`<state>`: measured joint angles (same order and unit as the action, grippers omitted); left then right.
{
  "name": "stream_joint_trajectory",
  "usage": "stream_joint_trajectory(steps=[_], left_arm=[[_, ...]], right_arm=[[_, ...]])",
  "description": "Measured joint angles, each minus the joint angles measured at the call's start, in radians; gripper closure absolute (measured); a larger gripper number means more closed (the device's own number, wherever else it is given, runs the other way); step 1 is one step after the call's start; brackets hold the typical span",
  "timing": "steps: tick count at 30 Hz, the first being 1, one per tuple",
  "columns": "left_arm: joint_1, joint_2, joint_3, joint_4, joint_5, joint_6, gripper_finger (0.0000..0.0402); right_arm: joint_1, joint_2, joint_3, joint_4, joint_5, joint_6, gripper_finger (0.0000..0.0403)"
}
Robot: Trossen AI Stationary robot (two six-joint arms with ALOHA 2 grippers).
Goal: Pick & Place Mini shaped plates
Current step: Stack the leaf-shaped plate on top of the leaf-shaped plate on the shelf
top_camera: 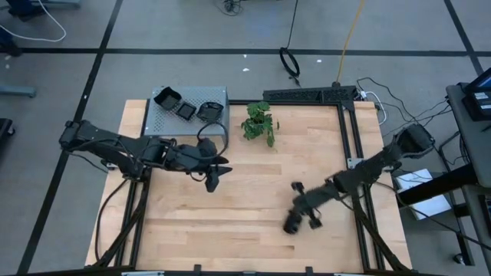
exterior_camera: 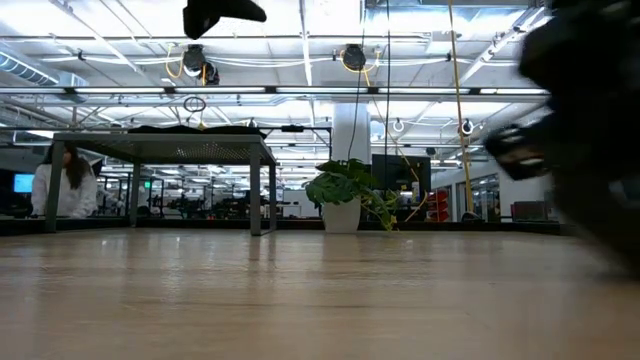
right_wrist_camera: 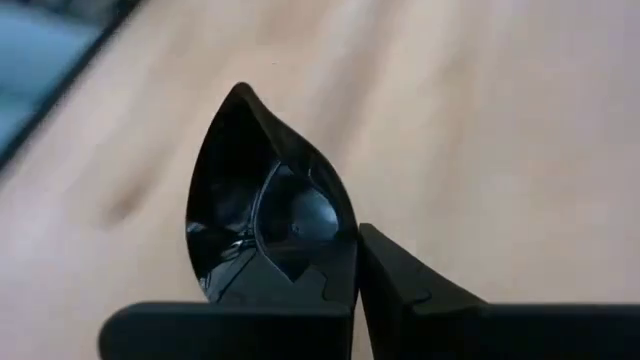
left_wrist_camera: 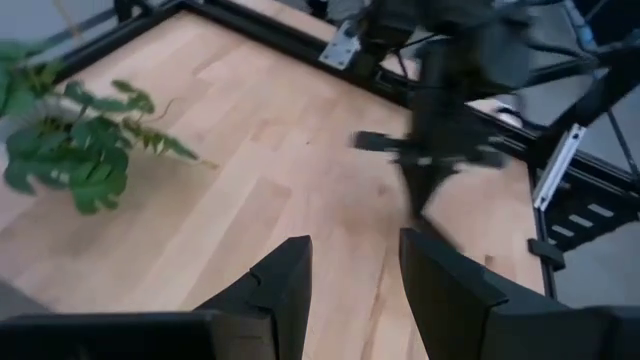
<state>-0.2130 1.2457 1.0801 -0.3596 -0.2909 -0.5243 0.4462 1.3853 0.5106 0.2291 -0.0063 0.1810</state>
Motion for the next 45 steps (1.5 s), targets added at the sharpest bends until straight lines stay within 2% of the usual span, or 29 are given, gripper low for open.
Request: stream_joint_trajectory(steps=[3,6,9,16,23,29,38,45], left_arm=[[-0.004,0.0,0.0,0.018,0.0,0.026,0.0247],[-0.004,0.0,0.0,0.018,0.0,0.025,0.0247],[-0.003,0.0,0.0,0.018,0.0,0.025,0.0247],[-0.003,0.0,0.0,0.017,0.0,0.026,0.0247],[-0.004,0.0,0.0,0.012,0.0,0.027,0.0247],[-0.003,0.0,0.0,0.01,0.0,0.026,0.0247],[-0.003,0.0,0.0,-0.04,0.0,0.027,0.0247],[-0.014,0.001,0.0,-0.2,0.001,0.113,0.0247]], right_arm=[[-0.123,0.064,0.0,0.162,-0.001,-0.035,0.0402],[-0.235,0.172,0.001,0.344,-0.101,-0.089,0.0402],[-0.333,0.293,0.045,0.438,-0.188,-0.125,0.0401],[-0.46,0.48,0.283,0.422,-0.208,-0.134,0.0401],[-0.544,0.597,0.51,0.244,-0.208,-0.073,0.0399],[-0.588,0.629,0.561,0.233,-0.208,-0.092,0.037],[-0.618,0.628,0.561,0.236,-0.208,-0.112,0.0278],[-0.605,0.479,0.502,0.146,-0.208,-0.177,0.0261]])
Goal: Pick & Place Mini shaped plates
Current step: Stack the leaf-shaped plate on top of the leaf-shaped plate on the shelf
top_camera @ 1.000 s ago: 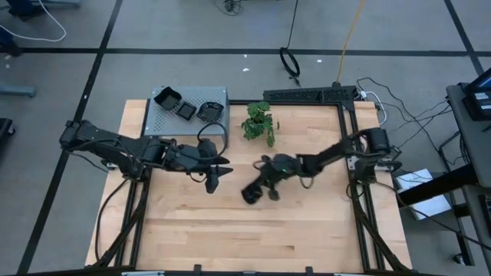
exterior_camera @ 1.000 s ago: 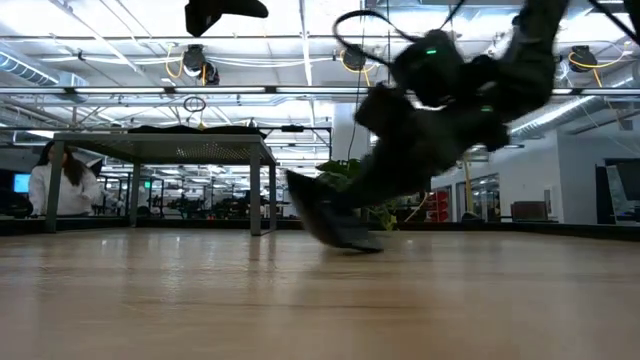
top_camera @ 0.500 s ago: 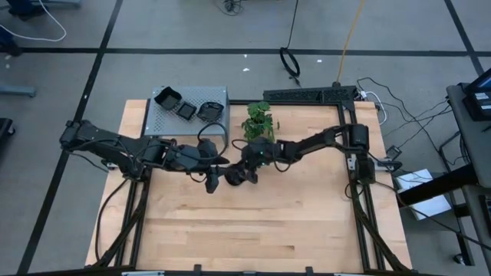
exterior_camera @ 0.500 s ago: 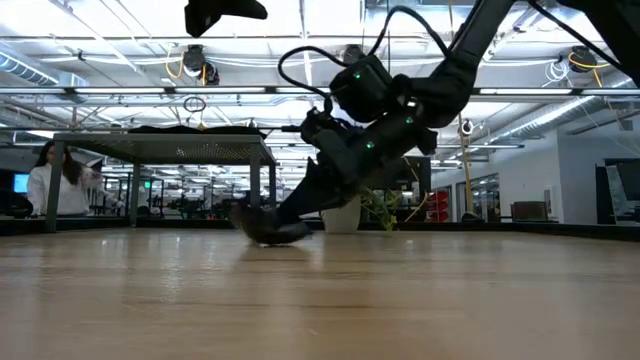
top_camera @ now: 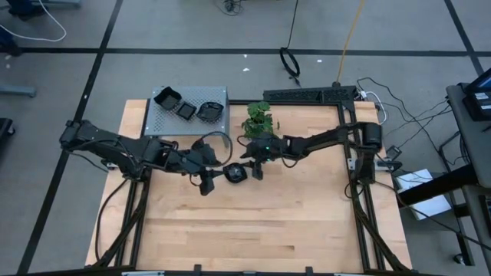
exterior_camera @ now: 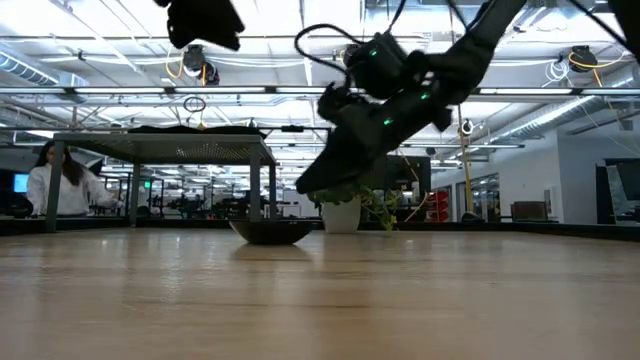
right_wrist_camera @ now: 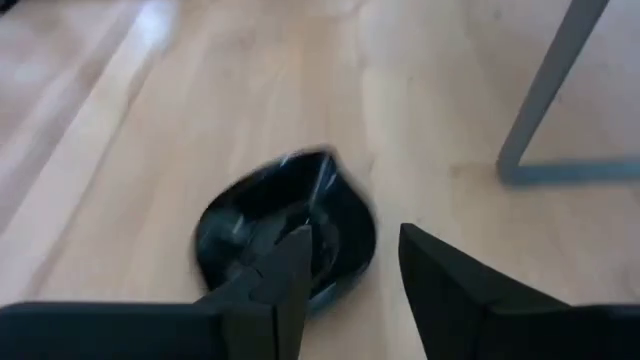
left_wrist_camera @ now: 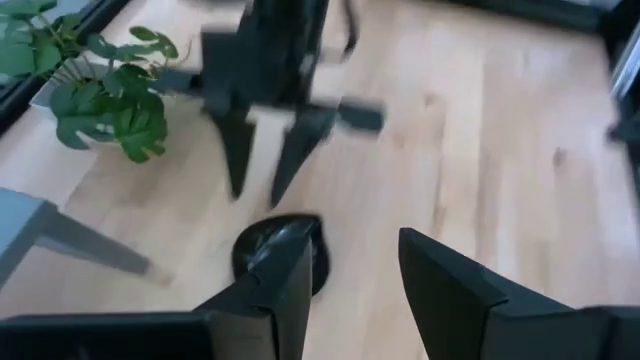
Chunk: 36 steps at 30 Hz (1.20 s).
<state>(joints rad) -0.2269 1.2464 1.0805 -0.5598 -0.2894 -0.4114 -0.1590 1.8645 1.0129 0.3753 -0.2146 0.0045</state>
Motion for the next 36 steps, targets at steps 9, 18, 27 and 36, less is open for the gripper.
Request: stream_joint_trajectory(steps=[9,18,27,36], left_arm=[[-0.003,0.072,-0.076,0.01,-0.008,0.168,0.0247],[-0.003,0.213,-0.131,0.111,-0.01,0.404,0.0247],[-0.003,0.416,-0.135,0.227,-0.009,0.629,0.0247],[0.002,0.525,-0.135,0.319,-0.042,0.709,0.0247]], right_arm=[[0.05,-0.349,-0.291,-0.001,0.01,0.01,0.0272],[0.148,-0.739,-0.667,0.117,0.195,0.051,0.0273],[0.188,-0.997,-0.943,0.417,0.219,0.175,0.0273],[0.187,-1.072,-0.992,0.467,0.214,0.169,0.0273]])
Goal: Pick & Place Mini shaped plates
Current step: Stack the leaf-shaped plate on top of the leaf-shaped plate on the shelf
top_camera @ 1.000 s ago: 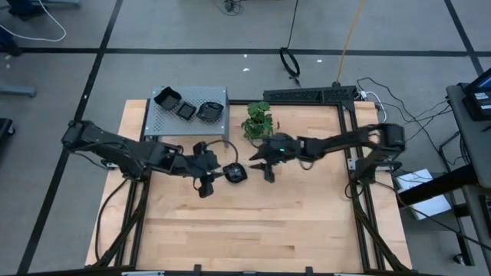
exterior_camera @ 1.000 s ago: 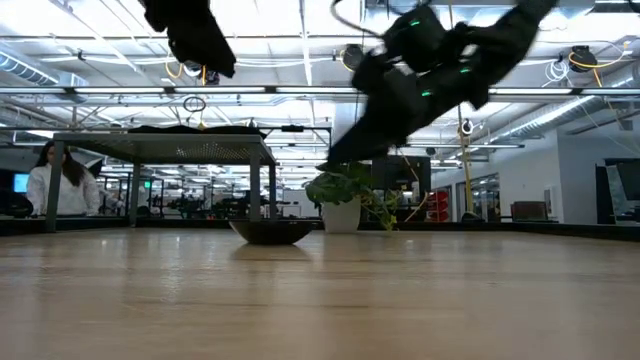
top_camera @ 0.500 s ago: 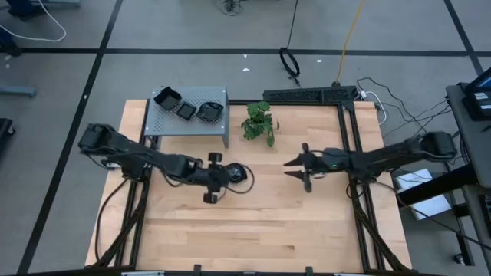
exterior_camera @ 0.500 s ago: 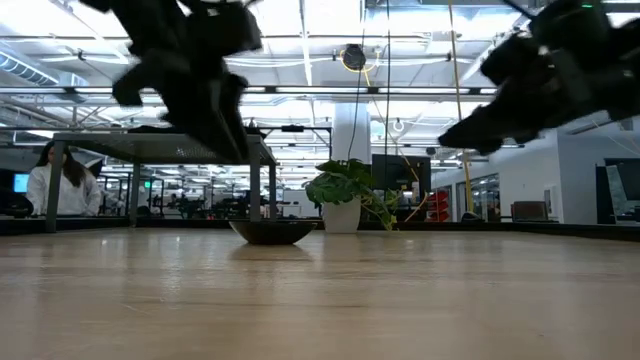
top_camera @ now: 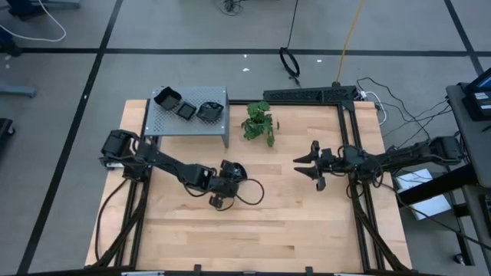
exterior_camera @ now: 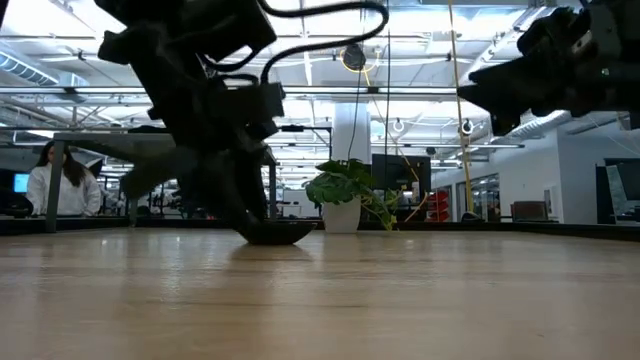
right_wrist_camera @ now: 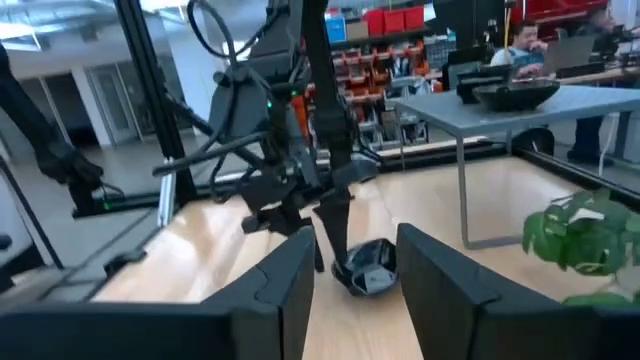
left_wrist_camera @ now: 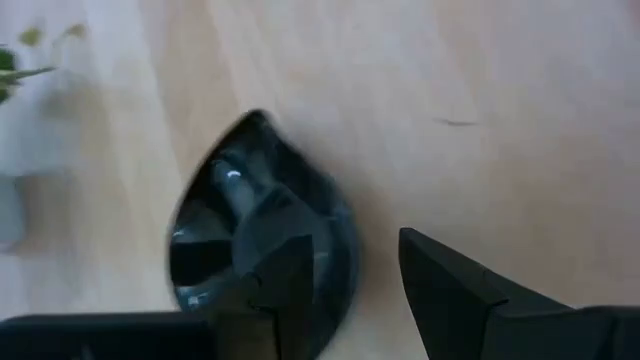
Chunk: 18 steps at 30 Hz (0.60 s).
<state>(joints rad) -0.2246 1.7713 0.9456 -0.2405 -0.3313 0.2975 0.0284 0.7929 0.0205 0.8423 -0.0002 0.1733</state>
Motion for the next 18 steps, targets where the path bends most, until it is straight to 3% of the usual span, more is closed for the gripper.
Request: stream_joint_trajectory(steps=[10,18], left_arm=[[0.032,0.068,0.004,0.034,-0.035,-0.065,0.0263],[0.034,0.062,0.005,0.063,-0.035,-0.12,0.0389]], right_arm=[[0.001,0.003,-0.002,-0.043,-0.005,-0.003,0.0273],[0.001,0.004,-0.002,-0.078,-0.002,0.027,0.0273]])
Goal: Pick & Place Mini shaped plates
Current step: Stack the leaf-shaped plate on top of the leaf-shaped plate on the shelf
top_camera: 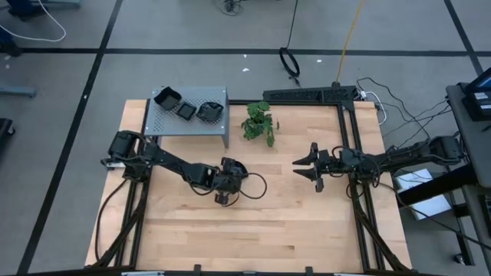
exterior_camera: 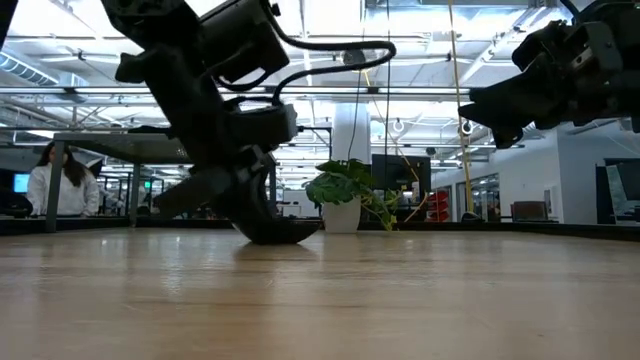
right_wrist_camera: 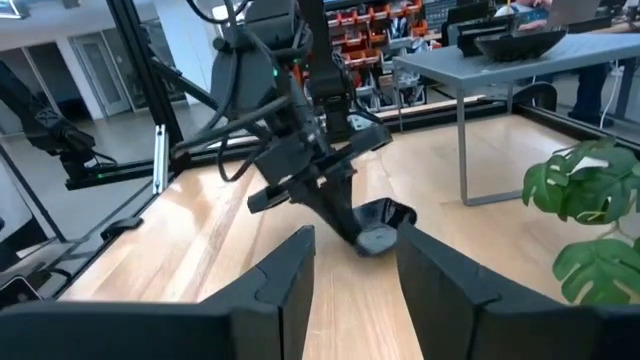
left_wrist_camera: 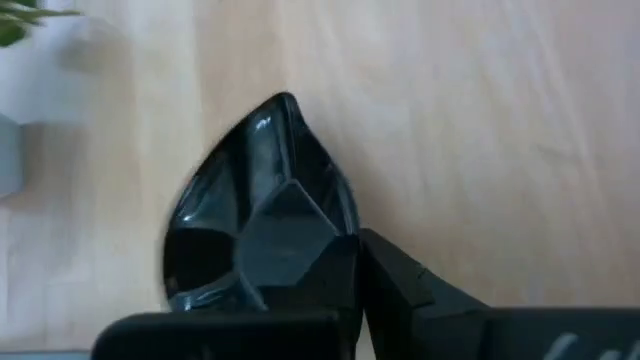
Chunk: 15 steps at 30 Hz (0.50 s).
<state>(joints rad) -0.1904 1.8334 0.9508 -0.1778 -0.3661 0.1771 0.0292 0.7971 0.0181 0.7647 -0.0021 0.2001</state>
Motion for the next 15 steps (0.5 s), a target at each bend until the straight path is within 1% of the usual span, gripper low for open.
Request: stream_joint_trajectory(steps=[5,11,13,15], left_arm=[[-0.006,0.0,0.034,-0.004,-0.005,-0.032,0.0386],[0.0,-0.014,0.133,-0.015,-0.067,-0.068,0.0396],[0.007,-0.018,0.174,-0.009,-0.098,-0.068,0.039],[0.013,-0.036,0.208,-0.031,-0.163,-0.06,0.0387]], right_arm=[[0.0,0.0,-0.001,0.001,0.001,-0.001,0.0273],[0.0,0.0,-0.001,-0.016,0.0,-0.002,0.0273],[0.0,0.0,-0.001,-0.013,0.001,-0.002,0.0273],[0.0,0.0,-0.001,-0.013,0.001,-0.002,0.0273]])
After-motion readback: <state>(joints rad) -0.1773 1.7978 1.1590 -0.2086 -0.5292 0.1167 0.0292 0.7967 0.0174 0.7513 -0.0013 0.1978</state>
